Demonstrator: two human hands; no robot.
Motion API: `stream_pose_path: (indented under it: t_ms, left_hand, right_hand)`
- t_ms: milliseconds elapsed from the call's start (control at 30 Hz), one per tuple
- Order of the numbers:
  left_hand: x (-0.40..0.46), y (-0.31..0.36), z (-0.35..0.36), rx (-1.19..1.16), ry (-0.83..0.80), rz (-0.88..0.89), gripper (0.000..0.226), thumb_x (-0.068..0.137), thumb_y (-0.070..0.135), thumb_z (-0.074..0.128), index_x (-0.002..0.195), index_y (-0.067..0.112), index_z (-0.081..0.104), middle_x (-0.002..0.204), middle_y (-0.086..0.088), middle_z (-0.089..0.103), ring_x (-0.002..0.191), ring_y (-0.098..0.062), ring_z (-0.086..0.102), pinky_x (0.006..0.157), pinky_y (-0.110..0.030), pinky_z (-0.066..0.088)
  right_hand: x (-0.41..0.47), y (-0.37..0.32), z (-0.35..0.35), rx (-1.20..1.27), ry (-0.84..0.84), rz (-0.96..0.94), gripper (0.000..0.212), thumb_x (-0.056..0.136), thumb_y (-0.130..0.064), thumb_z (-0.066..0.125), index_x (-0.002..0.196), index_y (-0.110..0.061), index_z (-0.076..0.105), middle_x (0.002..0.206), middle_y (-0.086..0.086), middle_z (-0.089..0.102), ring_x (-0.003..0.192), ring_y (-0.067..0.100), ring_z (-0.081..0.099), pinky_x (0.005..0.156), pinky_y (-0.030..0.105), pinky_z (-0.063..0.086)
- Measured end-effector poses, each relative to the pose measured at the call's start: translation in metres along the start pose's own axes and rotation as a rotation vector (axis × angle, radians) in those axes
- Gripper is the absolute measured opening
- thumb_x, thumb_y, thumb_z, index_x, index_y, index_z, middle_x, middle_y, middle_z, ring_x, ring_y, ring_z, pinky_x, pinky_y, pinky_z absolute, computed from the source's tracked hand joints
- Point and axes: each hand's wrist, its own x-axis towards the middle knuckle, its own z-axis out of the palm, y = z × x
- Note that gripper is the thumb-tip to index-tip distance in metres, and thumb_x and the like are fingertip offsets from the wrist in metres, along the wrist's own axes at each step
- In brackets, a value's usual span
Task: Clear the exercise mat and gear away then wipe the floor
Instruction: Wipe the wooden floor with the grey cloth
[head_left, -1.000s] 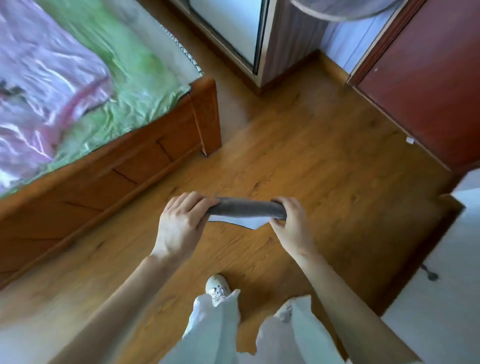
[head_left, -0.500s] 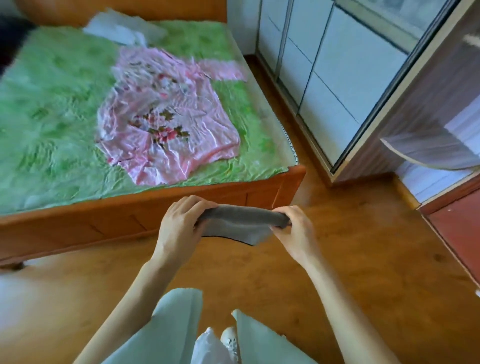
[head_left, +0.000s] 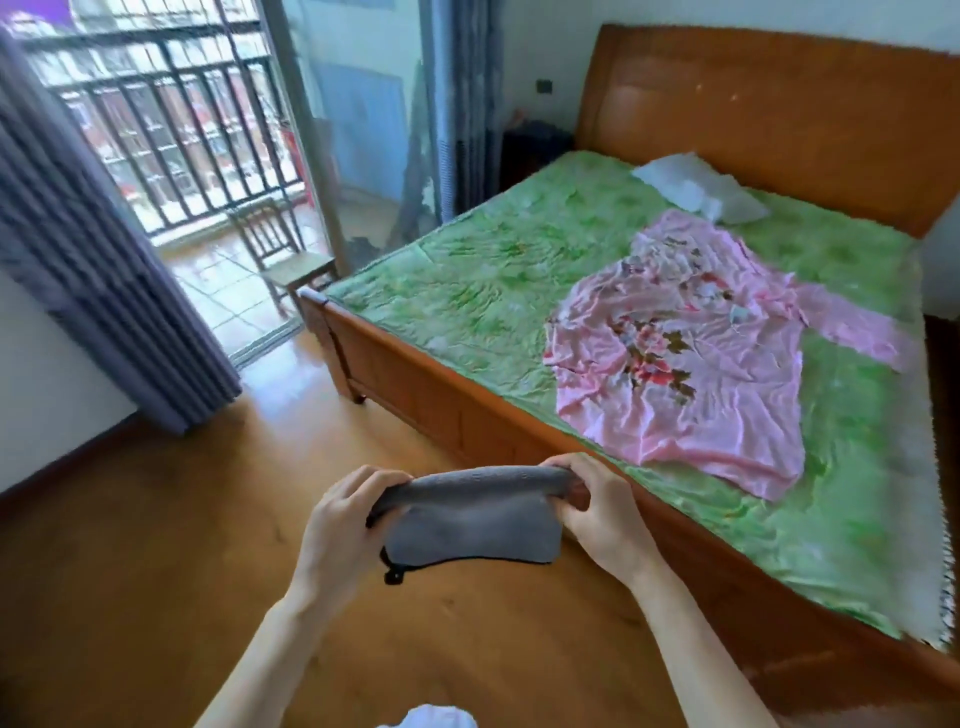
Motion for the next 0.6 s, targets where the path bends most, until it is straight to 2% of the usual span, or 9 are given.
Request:
stream_pose_path:
  t_ms: [167,367,500,600]
  left_hand:
    - [-0.016,-0.067,-0.05,0.05,0.145,-0.136,0.036,0.076,0.012,0.072,0.105,0.027,0.057,0.096,0.003,0.066,0.082,-0.017,0.063,0.07,-0.036,0.058]
    - [-0.013,-0.169,-0.096,0.104,0.322,-0.157,0.031,0.08,0.02,0.065,0.109,0.027,0.056,0.102,-0.002,0.068,0.093,-0.013,0.062,0.08,-0.031,0.056]
    - [0.004,-0.242,-0.129,0.182,0.4,-0.118,0.023,0.089,0.035,0.052,0.11,0.027,0.055,0.102,-0.004,0.068,0.099,-0.013,0.056,0.085,-0.028,0.052]
    - [0.025,-0.293,-0.148,0.209,0.451,-0.102,0.022,0.09,0.036,0.051,0.109,0.025,0.055,0.102,-0.004,0.068,0.099,-0.013,0.056,0.086,-0.028,0.051]
  right_hand:
    - [0.059,-0.035,0.079,0.08,-0.114,-0.142,0.03,0.08,-0.009,0.072,0.101,-0.029,0.062,0.098,-0.013,0.065,0.098,-0.005,0.057,0.079,0.006,0.046]
    - [0.144,-0.079,0.183,0.11,-0.131,-0.3,0.03,0.079,-0.011,0.073,0.104,-0.023,0.065,0.099,-0.01,0.066,0.096,0.002,0.061,0.082,0.014,0.051]
    - [0.197,-0.114,0.248,0.038,-0.077,-0.422,0.033,0.076,-0.005,0.074,0.105,-0.017,0.066,0.099,-0.002,0.067,0.091,0.011,0.063,0.08,0.028,0.055]
    - [0.232,-0.133,0.289,-0.024,-0.016,-0.509,0.036,0.074,-0.004,0.076,0.107,-0.015,0.064,0.101,0.0,0.066,0.092,0.017,0.062,0.081,0.033,0.054]
